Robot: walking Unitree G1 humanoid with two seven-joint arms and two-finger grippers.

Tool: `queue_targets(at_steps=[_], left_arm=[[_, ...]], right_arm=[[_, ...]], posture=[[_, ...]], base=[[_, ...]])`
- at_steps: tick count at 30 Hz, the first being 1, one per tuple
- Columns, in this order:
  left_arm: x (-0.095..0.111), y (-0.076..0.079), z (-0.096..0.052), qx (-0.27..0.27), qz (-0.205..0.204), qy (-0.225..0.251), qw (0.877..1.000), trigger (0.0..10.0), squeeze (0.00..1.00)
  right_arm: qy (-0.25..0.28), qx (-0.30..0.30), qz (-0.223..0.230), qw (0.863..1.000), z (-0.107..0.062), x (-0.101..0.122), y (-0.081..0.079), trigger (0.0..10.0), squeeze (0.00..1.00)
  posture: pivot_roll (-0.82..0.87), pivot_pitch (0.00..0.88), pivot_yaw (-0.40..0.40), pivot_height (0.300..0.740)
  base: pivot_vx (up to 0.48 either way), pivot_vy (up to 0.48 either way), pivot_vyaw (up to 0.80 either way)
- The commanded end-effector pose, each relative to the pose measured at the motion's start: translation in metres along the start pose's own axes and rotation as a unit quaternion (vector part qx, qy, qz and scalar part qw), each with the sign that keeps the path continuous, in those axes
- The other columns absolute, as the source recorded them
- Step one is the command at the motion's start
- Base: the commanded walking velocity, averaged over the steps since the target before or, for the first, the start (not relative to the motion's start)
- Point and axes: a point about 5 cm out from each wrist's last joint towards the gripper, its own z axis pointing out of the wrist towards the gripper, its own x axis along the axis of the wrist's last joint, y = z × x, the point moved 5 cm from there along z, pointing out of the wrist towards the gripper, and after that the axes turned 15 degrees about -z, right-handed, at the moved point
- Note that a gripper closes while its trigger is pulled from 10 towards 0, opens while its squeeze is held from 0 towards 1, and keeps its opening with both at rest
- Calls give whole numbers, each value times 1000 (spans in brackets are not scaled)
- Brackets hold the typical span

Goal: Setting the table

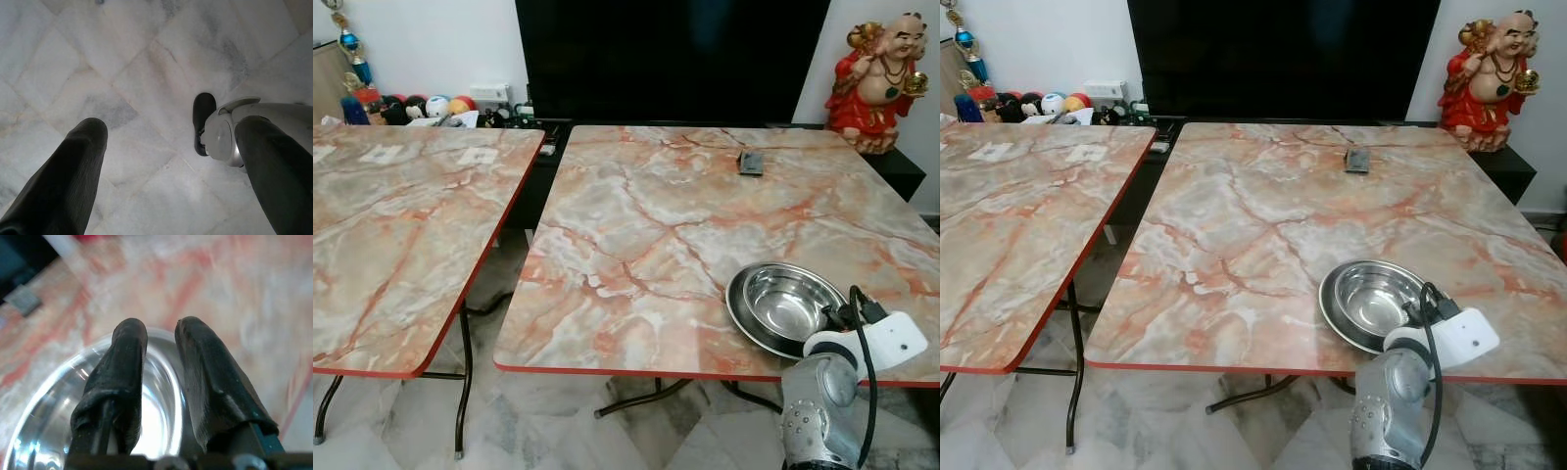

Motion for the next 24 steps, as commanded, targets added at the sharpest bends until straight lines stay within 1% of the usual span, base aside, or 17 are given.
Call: queue_targets(at_steps=[1, 2, 3, 4, 6, 7, 9, 10, 13, 15, 16, 17, 18, 19, 20, 21, 24], left_arm=[[-6, 0, -1, 4, -2, -8, 1000, 10000, 0], [-7, -1, -1, 5, -2, -8, 1000, 10000, 0], [-7, -1, -1, 5, -2, -8, 1000, 10000, 0], [-6, 0, -1, 5, -4, -8, 1000, 10000, 0], [-6, 0, -1, 5, -4, -7, 1000, 10000, 0], [-5, 0, -1, 5, -5, -6, 1000, 10000, 0], [-5, 0, -1, 5, -6, -5, 1000, 10000, 0], [-4, -2, -1, 6, -5, -5, 1000, 10000, 0], [-4, -3, -1, 6, -4, -4, 1000, 10000, 0], [-3, -7, -2, 7, -4, -3, 1000, 10000, 0], [-3, -7, -2, 7, -4, -3, 1000, 10000, 0], [-4, -12, -3, 11, -8, -3, 1000, 10000, 0], [-4, -14, -3, 13, -11, -4, 1000, 10000, 0], [-4, -14, -3, 13, -11, -4, 1000, 10000, 0], [-5, -15, -3, 15, -17, -3, 1000, 10000, 0], [-5, -17, -4, 17, -20, -3, 1000, 10000, 0], [-5, -12, -2, 15, -19, -5, 1000, 10000, 0]], right_arm=[[48, 29, -34, 998, -4, 18, -10, 10000, 0], [64, 39, -53, 996, -5, 23, -13, 10000, 0], [64, 39, -53, 996, -5, 23, -13, 10000, 0], [91, 60, -79, 991, -9, 31, -20, 10000, 0], [102, 71, -88, 988, -11, 34, -24, 10000, 0], [118, 94, -100, 983, -14, 38, -32, 10000, 0], [122, 103, -104, 982, -16, 39, -35, 10000, 0], [119, 157, -105, 975, -23, 34, -52, 10000, 0], [113, 189, -103, 970, -27, 30, -62, 10000, 0], [103, 272, -121, 949, -42, 17, -86, 10000, 0], [103, 272, -121, 949, -42, 17, -86, 10000, 0], [99, 344, -143, 923, -58, 4, -104, 10000, 0], [101, 370, -149, 911, -65, 0, -111, 10000, 0], [101, 370, -149, 911, -65, 0, -111, 10000, 0], [111, 382, -161, 903, -68, 0, -114, 10000, 0], [113, 385, -159, 902, -70, 0, -117, 10000, 0], [114, 374, -154, 907, -69, 2, -119, 10000, 0]], posture=[[36, 0, -15, 740], [36, 0, -21, 740], [36, 0, -21, 740], [35, 0, -22, 740], [33, 0, -24, 740], [33, 0, -24, 740], [33, 0, -24, 740], [30, 0, -21, 740], [30, 0, -21, 740], [31, 0, -22, 740], [31, 0, -22, 740], [45, 0, -34, 740], [50, 0, -39, 740], [50, 0, -39, 740], [50, 0, -39, 740], [50, 0, -41, 740], [44, 0, -35, 740]], base=[[0, 0, 0], [0, 0, 0], [0, 0, 0], [0, 0, 0], [0, 0, 0], [0, 0, 0], [0, 0, 0], [0, 0, 0], [0, 0, 0], [0, 0, 0], [0, 0, 0], [0, 0, 0], [0, 0, 0], [0, 0, 0], [0, 0, 0], [0, 0, 0], [0, 275, 800]])
